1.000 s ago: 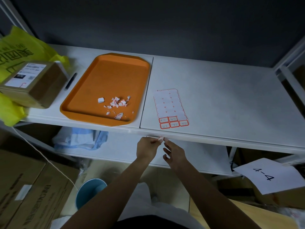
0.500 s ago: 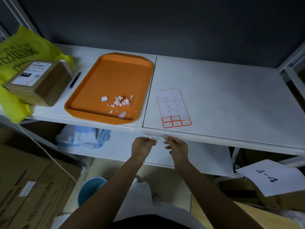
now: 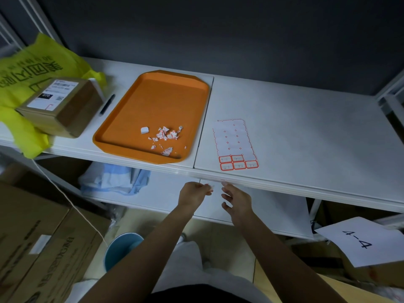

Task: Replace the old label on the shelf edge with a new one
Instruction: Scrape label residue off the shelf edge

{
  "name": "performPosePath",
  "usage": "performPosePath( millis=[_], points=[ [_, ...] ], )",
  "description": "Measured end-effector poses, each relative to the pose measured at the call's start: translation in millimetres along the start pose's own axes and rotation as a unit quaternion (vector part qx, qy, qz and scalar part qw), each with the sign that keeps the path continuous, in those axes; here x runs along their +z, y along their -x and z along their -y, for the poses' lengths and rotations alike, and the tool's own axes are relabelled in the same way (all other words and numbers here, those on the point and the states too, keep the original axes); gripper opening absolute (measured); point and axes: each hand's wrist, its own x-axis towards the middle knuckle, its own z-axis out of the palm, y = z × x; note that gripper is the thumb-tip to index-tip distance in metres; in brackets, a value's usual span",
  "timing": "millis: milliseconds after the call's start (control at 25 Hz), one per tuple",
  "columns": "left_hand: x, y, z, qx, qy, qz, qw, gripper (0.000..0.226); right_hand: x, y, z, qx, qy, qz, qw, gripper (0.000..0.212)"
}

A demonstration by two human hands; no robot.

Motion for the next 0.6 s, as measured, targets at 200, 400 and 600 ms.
performPosePath(
  millis=[200,400,600],
  points=[
    [2.1,-0.7,0.4,-0.006,0.004,0.0,1.0,0.02,-1.1,-1.2,1.9,0.021,-0.018,0.005,1.0,0.031],
    [4.1,-0.6,-0.9,-0.01,0.0,-0.001,1.0,0.019,0.0,-2.7,4.1,0.015,-0.012,0.001,1.0,0.027],
    [6.4,-0.3,-2.1,-0.014,0.006,0.004,1.0,0.018,0.1,-4.4,3.1,0.031,-0.012,-0.004,0.999,0.024]
  ],
)
